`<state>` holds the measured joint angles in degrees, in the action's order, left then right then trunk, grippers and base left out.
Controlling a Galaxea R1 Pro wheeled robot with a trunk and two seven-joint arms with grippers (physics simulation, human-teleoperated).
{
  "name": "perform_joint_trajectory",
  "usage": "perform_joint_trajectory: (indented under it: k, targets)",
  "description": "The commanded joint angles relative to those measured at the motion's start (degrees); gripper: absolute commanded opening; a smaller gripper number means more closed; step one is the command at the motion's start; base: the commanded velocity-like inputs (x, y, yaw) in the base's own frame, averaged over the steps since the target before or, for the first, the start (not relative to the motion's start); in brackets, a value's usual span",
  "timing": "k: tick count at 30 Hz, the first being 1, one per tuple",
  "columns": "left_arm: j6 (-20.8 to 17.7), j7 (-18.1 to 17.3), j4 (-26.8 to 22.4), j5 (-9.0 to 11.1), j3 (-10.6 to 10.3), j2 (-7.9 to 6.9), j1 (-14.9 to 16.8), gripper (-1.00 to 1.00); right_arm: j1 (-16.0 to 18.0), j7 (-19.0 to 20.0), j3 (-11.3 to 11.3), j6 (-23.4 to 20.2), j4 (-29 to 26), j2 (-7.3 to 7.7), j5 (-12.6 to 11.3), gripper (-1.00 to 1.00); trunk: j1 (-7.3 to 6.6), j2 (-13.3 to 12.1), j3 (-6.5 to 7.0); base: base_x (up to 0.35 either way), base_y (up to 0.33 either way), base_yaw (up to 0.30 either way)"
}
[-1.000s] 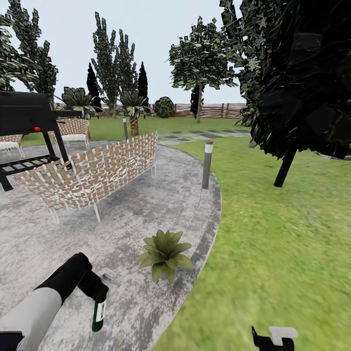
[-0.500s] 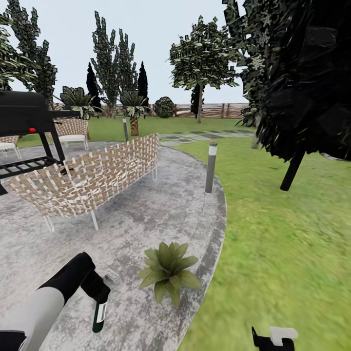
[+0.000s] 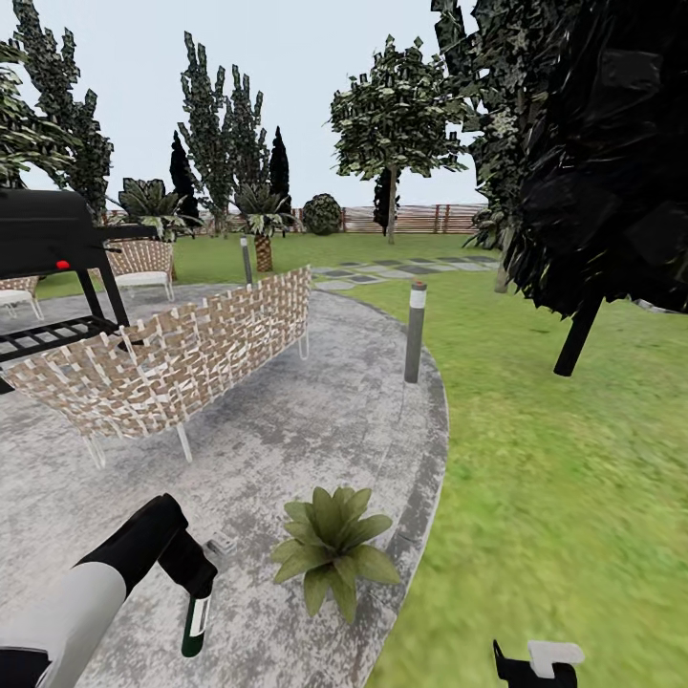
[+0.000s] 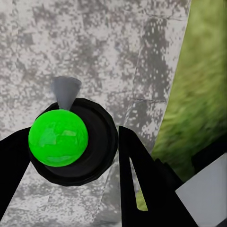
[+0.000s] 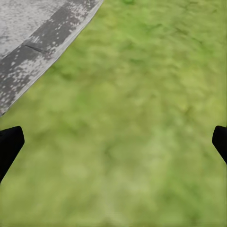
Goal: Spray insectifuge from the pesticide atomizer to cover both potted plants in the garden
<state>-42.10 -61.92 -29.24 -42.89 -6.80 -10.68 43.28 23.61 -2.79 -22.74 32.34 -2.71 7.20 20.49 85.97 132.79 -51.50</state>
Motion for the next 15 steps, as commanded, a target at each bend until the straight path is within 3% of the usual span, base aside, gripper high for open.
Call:
perform_joint_trajectory:
  k: [1, 6, 15]
  targets:
    - [-0.4, -0.4, -0.1, -0.2, -0.2, -0.04, 0.0, -1.00, 0.1, -0.3, -0.3, 0.2, 0.1, 0.01, 0.6, 1.00, -0.01, 0.0, -0.06, 0.000, 0.000, 0.000]
    - [-0.4, -0.8, -0.2, -0.3, -1.3, -0.13, 0.3, -1.00, 0.0, -0.2, -0.3, 0.2, 0.1, 0.01, 0.6, 1.00, -0.01, 0.0, -0.06, 0.000, 0.000, -0.042]
    - [-0.4, -3.0, -0.2, -0.3, -4.8, -0.32, 0.5, -1.00, 0.1, -0.2, -0.3, 0.2, 0.1, 0.01, 0.6, 1.00, -0.01, 0.0, -0.06, 0.000, 0.000, -0.280]
